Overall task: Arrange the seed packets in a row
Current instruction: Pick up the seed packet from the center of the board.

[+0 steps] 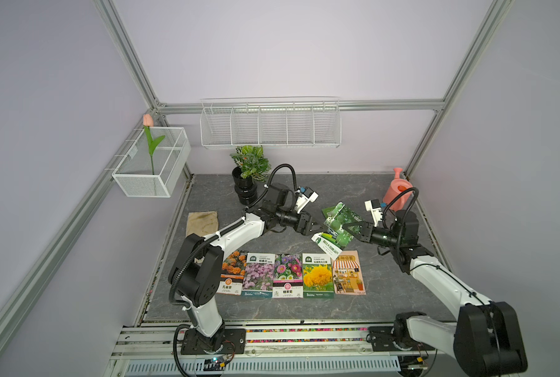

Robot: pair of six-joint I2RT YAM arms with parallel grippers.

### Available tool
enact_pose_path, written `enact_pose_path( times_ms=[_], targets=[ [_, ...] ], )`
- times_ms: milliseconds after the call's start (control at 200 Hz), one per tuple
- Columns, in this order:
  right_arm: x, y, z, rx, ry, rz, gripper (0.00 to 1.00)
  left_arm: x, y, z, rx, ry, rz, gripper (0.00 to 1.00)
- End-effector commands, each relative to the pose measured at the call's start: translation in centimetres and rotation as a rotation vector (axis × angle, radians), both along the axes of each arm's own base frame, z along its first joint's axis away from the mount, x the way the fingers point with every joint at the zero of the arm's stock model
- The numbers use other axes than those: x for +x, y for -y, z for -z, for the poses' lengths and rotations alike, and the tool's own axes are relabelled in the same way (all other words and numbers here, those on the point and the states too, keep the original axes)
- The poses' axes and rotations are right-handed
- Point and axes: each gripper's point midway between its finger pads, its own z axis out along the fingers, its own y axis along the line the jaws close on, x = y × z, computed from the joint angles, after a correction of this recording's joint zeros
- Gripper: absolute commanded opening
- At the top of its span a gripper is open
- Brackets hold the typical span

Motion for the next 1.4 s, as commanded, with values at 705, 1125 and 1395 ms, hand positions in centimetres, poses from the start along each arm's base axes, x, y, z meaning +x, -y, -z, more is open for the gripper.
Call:
enact_pose_path(
  times_ms=[705, 1125, 1395],
  targets=[
    [-0.9, -0.8, -1.0, 0.023, 0.039, -0.046, 0.17, 0.1, 6.0, -1.1, -0.139, -0.085, 0.114, 0.0],
    [-1.1, 12.9, 3.5, -0.372, -0.204, 0.608, 0.88, 3.7, 8.0, 3.1, -0.086, -0.4, -0.575, 0.0],
    [-2.5, 15.1, 6.8, -0.326, -0.326, 0.679, 0.88, -1.3, 14.6, 8.1, -0.072, -0.573, -0.786, 0.0]
  ],
)
